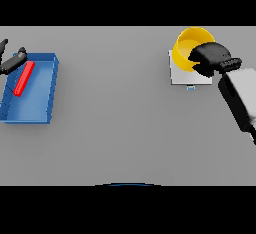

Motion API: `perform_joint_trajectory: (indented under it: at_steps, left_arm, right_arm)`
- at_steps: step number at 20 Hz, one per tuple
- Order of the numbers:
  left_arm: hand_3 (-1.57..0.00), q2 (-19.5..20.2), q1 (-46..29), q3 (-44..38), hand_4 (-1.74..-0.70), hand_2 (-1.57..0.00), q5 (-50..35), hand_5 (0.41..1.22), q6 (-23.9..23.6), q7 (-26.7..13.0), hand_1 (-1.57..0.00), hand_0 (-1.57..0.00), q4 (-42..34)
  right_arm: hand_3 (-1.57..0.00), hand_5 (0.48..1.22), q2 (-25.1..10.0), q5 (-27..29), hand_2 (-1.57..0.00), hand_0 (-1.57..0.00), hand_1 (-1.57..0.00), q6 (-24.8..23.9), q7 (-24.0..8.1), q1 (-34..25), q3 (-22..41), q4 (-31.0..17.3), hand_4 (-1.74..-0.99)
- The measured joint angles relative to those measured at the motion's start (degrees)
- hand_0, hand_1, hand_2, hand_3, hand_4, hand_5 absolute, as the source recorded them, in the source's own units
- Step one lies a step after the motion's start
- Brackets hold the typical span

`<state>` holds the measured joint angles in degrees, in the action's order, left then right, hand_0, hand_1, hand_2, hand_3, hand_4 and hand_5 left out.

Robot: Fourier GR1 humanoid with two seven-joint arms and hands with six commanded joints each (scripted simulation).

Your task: Pick up the red beaker and tilt it to pour out 1 green nut into yellow bowl. Pick up the yellow bowl and place it on the metallic measuring scale.

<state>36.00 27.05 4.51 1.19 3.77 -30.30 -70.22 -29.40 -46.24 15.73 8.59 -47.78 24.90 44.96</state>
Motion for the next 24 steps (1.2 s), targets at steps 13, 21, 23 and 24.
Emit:
perform_joint_trajectory:
  at_steps: [13, 21, 23, 24]
  left_arm:
    - [0.00, 0.23, -0.39, 0.05, -0.83, 0.00, -0.43, 0.771, 0.80, 0.04, 0.00, 0.00, -0.37]
    - [0.00, -0.37, -0.70, 0.30, -0.83, 0.00, -0.58, 0.752, 0.35, -0.43, 0.00, 0.00, -1.14]
    - [0.00, 0.09, -0.10, -0.15, -0.84, 0.00, -0.55, 0.755, 0.66, -0.21, 0.00, 0.00, 0.02]
    - [0.00, 0.05, 0.03, -0.10, -0.83, 0.00, -0.59, 0.759, 0.87, 0.06, 0.00, 0.00, 0.21]
  right_arm:
    - [-0.69, 1.014, 1.38, 0.91, -0.85, -1.15, -0.96, 0.45, 0.30, -0.94, -0.31, -5.38, -1.559]
    - [-0.13, 0.817, 1.09, 2.39, -0.15, -0.20, -0.19, 3.12, -0.54, -0.15, -1.05, -4.96, -1.435]
    - [-0.08, 0.804, 1.18, 1.96, -0.10, -0.13, -0.12, 3.90, -1.13, -0.74, -0.56, -4.90, -1.409]
    - [-0.07, 0.798, 1.31, 1.87, -0.08, -0.10, -0.10, 4.24, -1.74, -0.29, -0.34, -4.71, -1.401]
